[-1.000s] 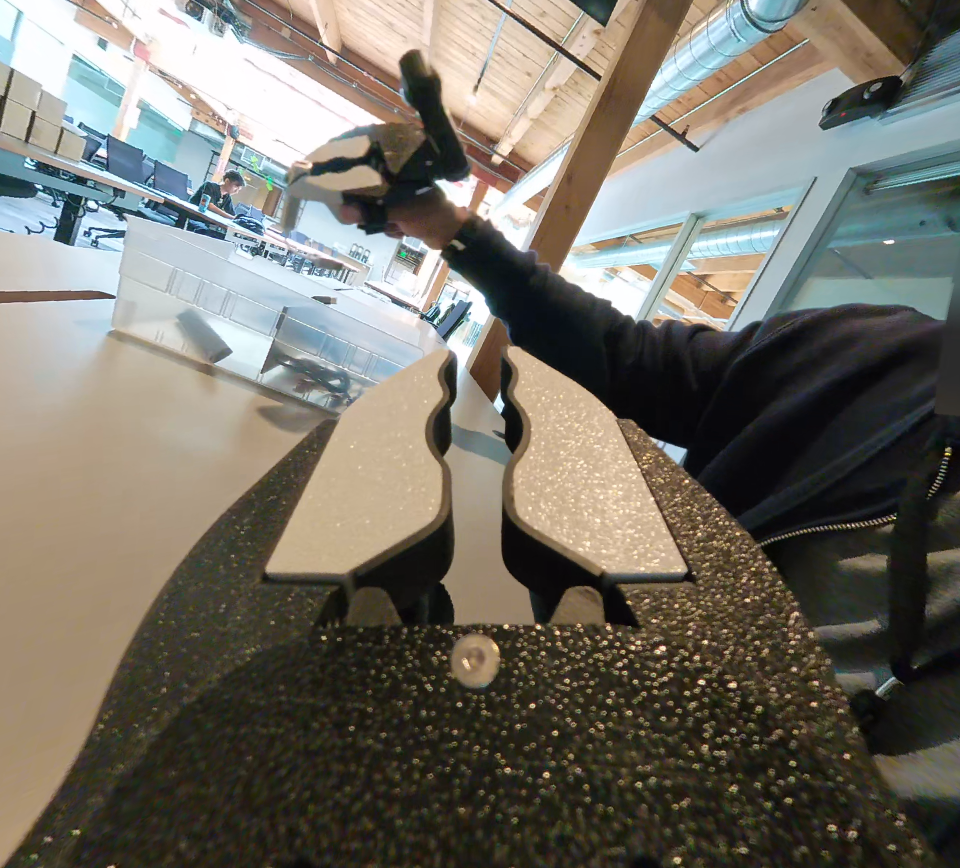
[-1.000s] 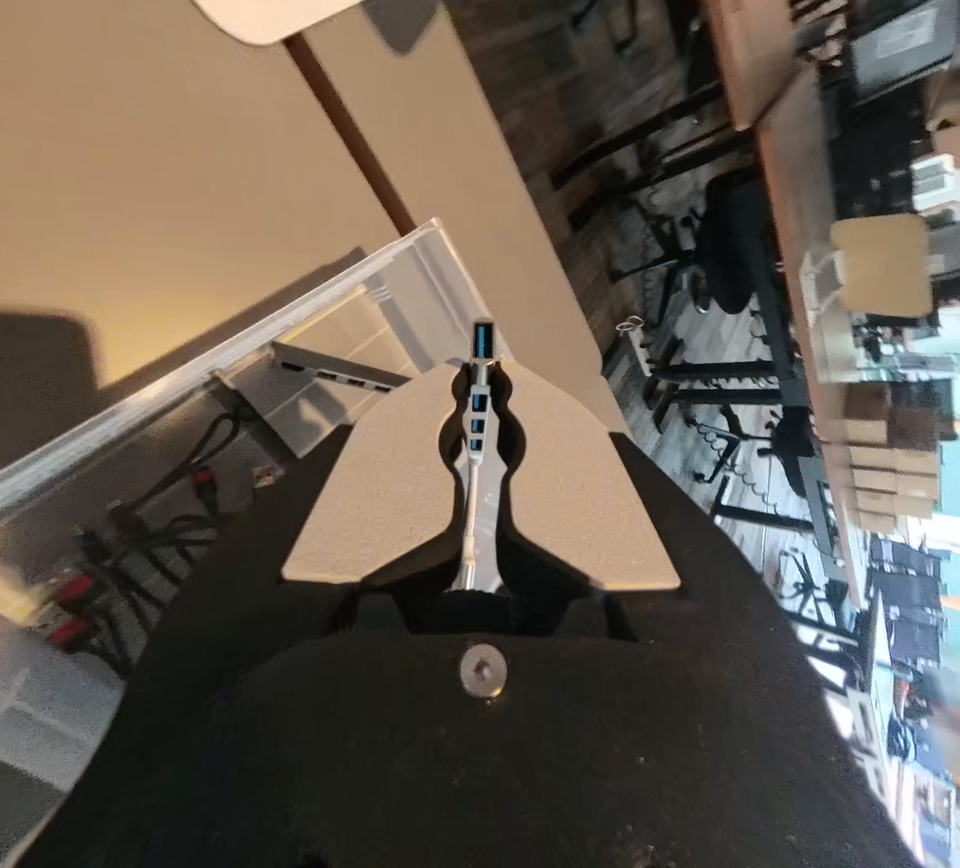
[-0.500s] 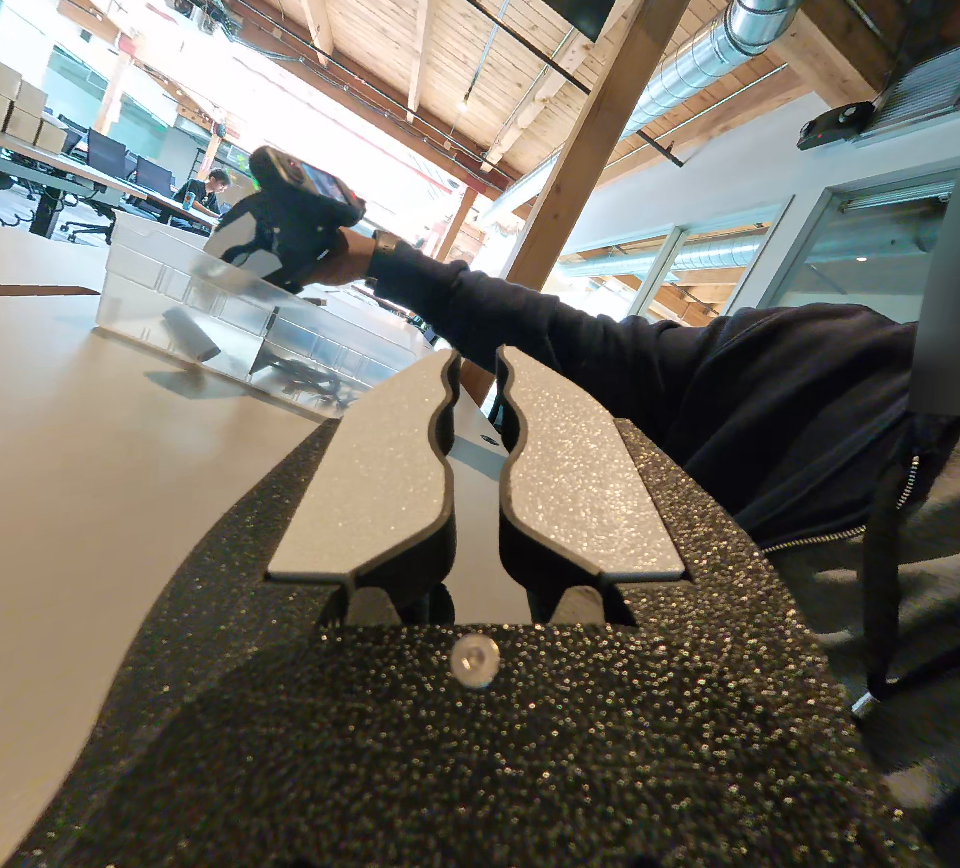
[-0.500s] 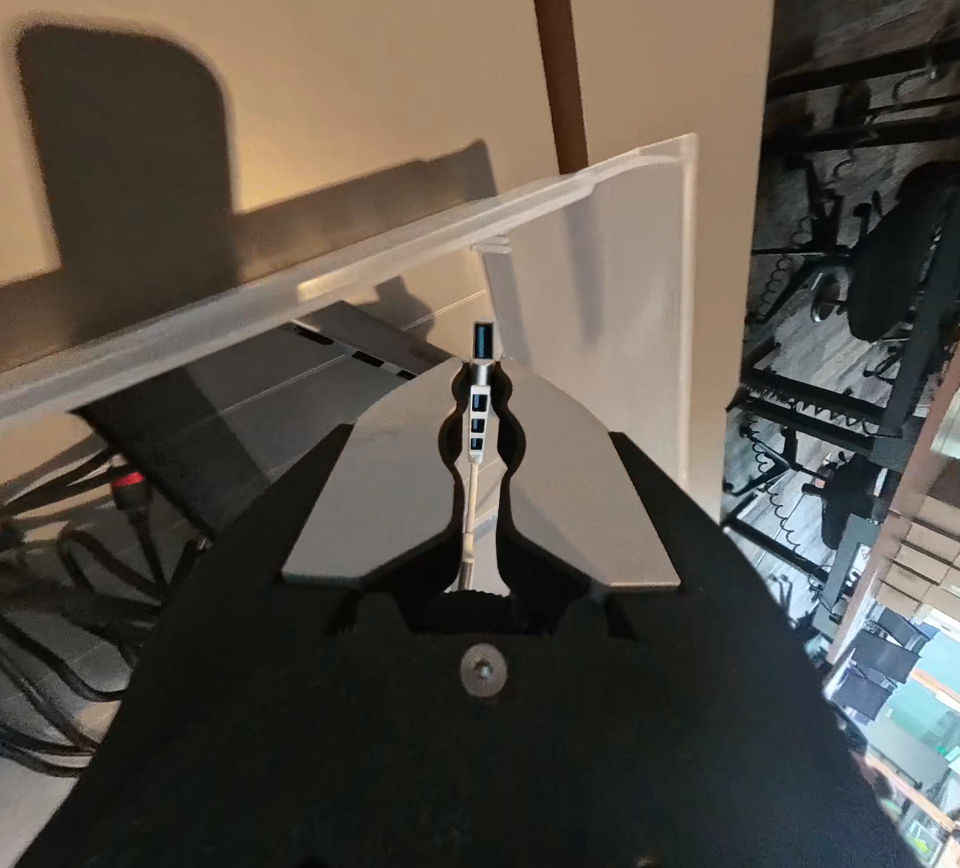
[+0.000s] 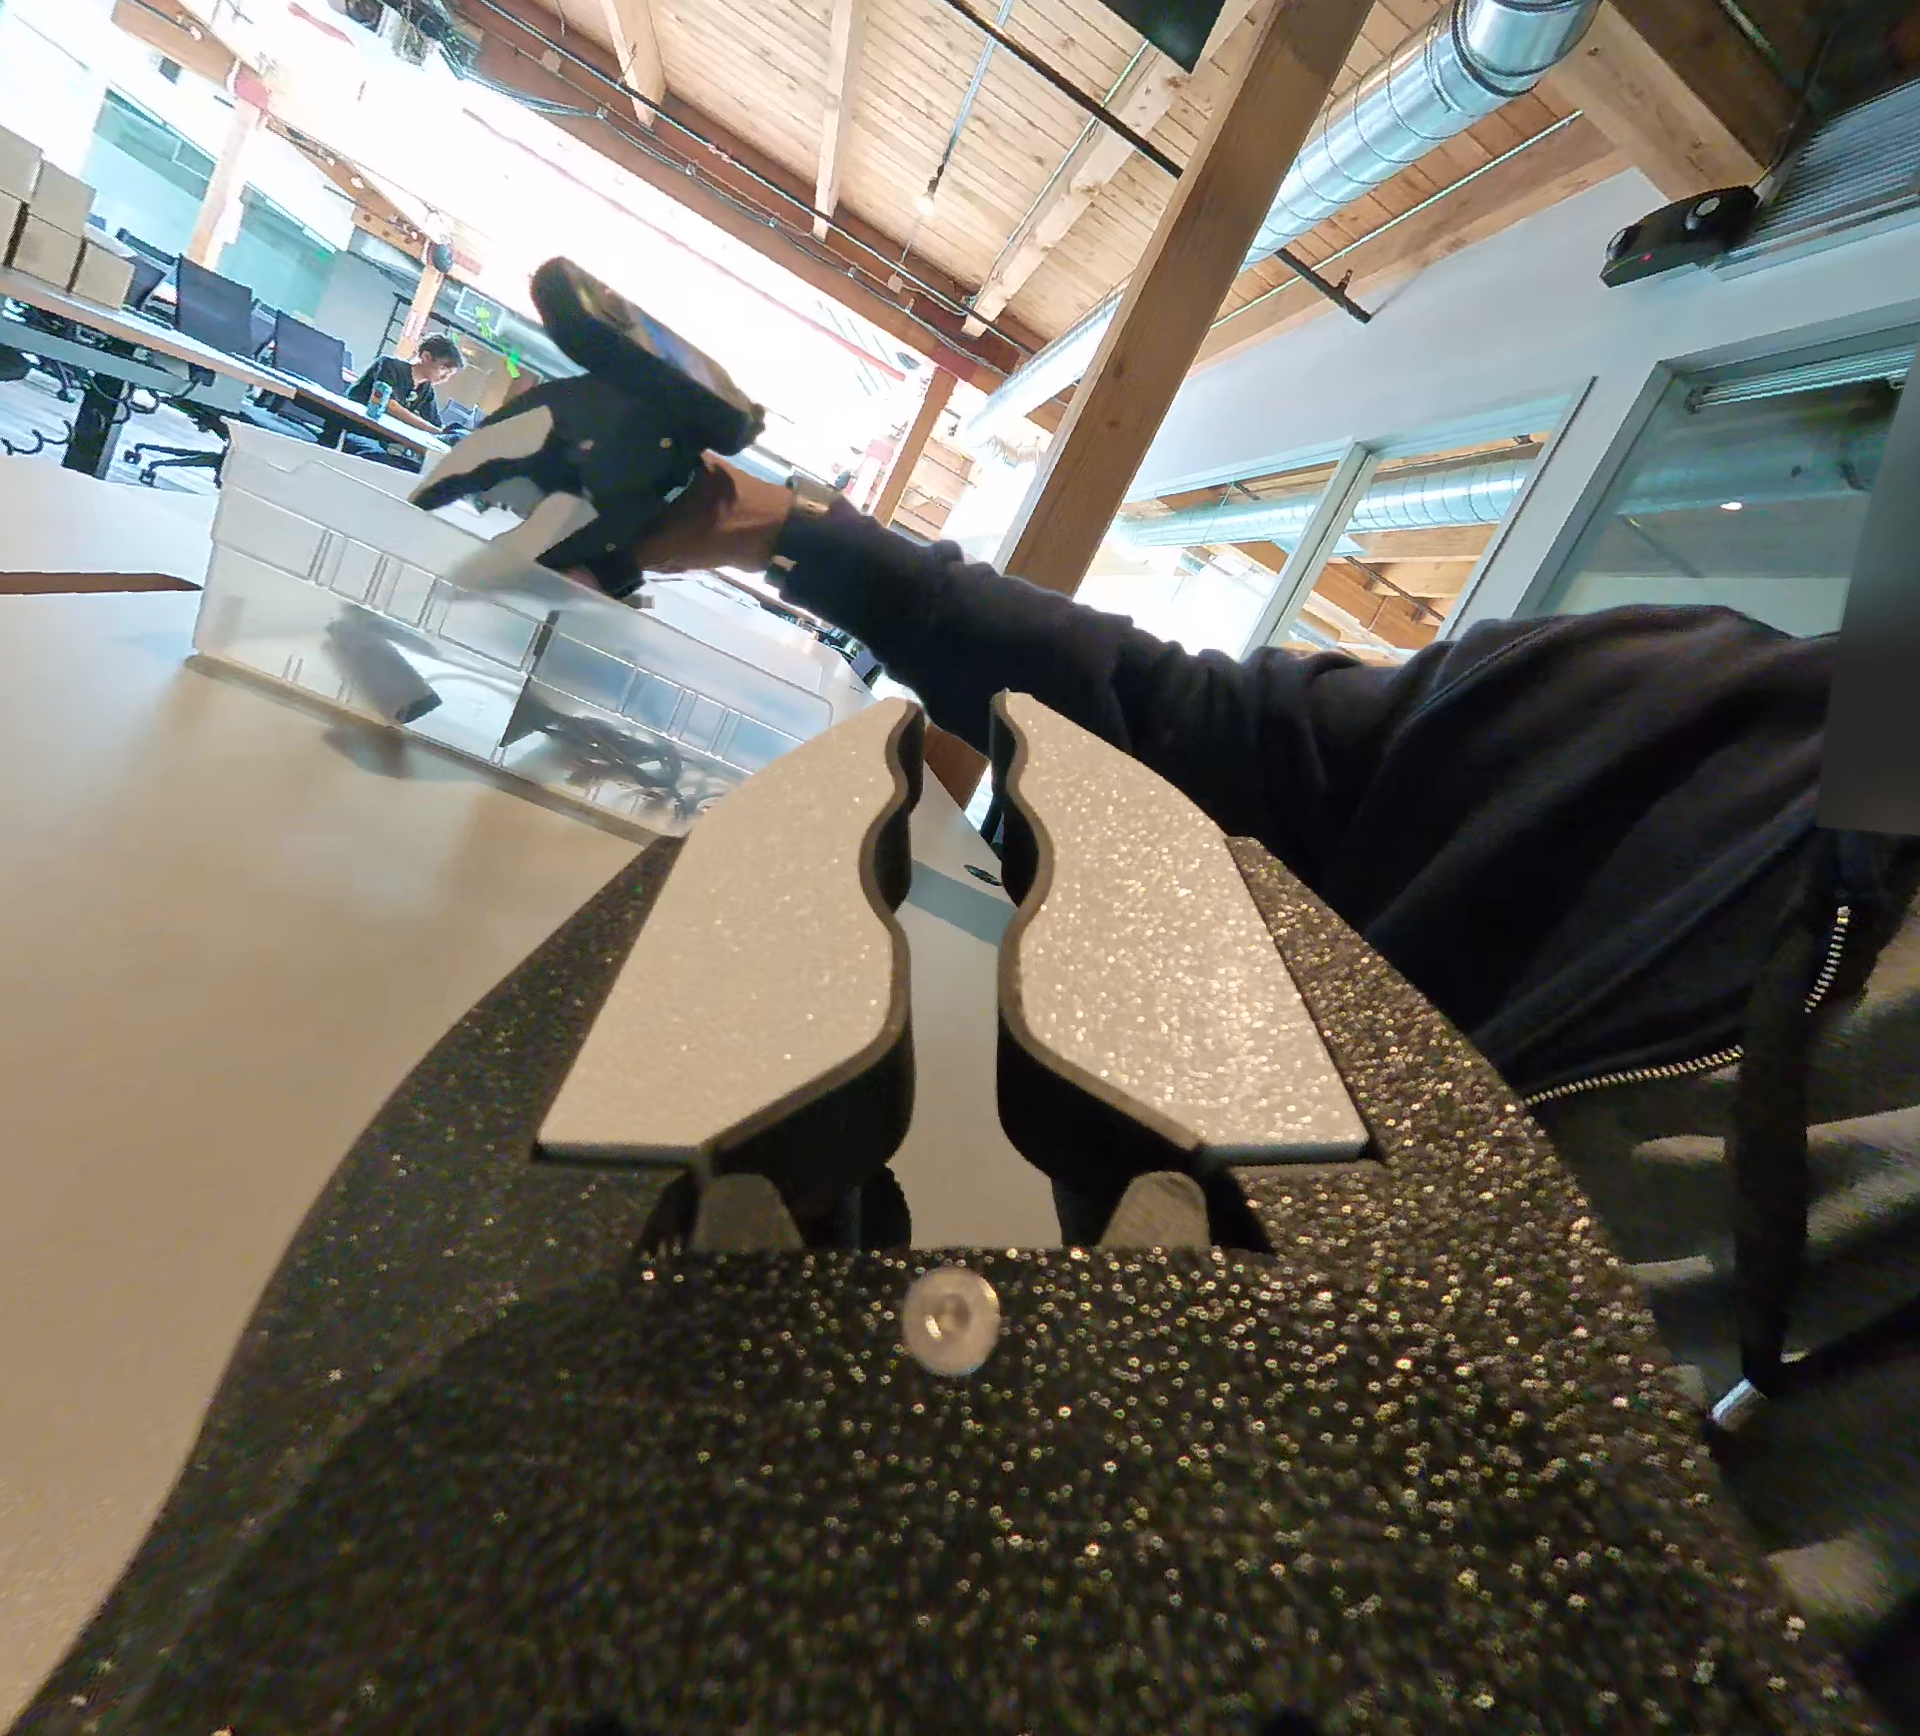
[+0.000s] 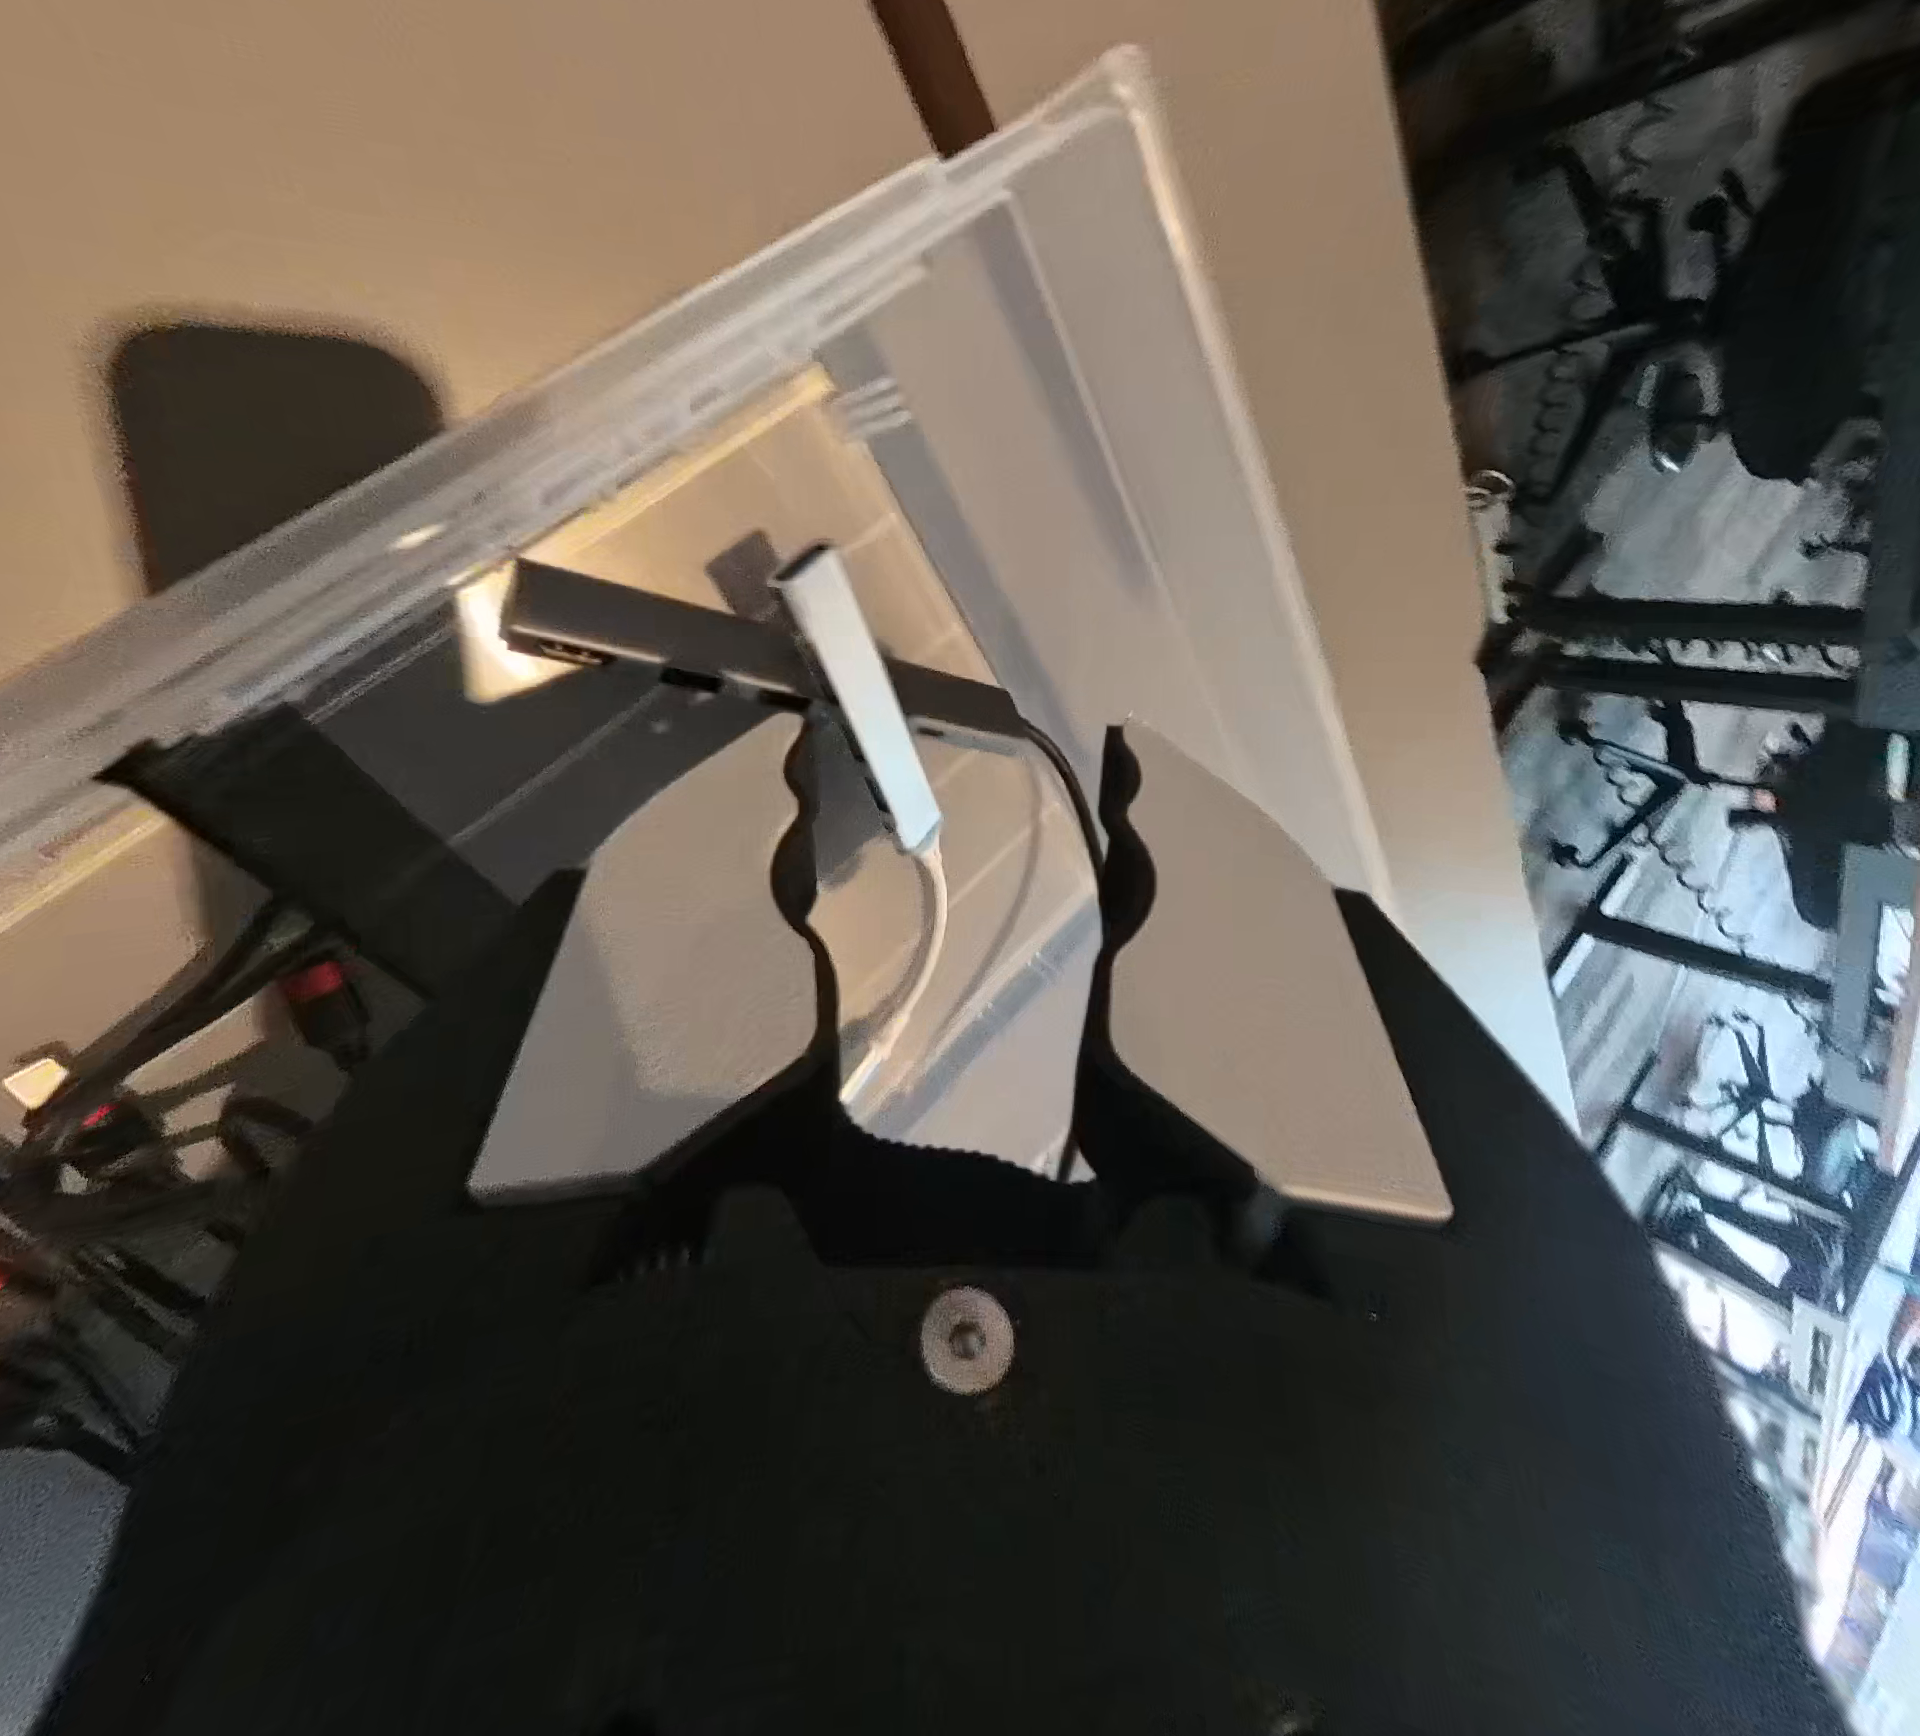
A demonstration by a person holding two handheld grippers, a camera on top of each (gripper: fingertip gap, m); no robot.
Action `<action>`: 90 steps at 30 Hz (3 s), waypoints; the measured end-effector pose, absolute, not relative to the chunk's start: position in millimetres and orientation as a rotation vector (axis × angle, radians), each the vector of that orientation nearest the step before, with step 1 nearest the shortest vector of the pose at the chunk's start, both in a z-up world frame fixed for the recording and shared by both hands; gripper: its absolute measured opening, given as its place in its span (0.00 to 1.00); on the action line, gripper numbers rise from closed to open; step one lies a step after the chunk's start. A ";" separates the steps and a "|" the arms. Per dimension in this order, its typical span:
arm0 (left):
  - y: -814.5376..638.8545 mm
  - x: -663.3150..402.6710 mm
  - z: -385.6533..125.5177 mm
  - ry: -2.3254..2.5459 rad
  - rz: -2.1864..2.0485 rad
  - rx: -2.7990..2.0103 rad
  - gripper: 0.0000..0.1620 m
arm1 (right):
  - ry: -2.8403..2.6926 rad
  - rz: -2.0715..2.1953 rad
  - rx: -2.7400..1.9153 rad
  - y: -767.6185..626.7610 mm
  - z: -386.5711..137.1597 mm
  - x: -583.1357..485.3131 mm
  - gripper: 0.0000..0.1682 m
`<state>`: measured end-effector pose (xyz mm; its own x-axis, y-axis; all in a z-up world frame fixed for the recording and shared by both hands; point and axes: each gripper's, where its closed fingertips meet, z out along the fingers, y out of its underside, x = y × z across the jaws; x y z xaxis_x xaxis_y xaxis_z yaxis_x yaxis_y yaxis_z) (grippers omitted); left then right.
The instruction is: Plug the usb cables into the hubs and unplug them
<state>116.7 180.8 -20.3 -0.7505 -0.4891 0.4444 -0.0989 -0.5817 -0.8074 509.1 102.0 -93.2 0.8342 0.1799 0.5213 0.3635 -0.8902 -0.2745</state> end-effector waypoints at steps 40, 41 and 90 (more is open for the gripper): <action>176.6 46.0 -37.5 1.204 -1.526 -1.095 0.07 | 0.518 -0.552 -1.808 9.0 -87.6 324.3 0.22; 177.3 43.5 -37.7 1.200 -1.506 -1.094 0.07 | 0.515 -0.561 -1.805 8.8 -87.5 324.9 0.20; 133.6 -17.5 -22.5 1.124 -1.535 -0.921 0.00 | -0.227 -0.047 -1.935 -26.9 -95.5 137.9 0.01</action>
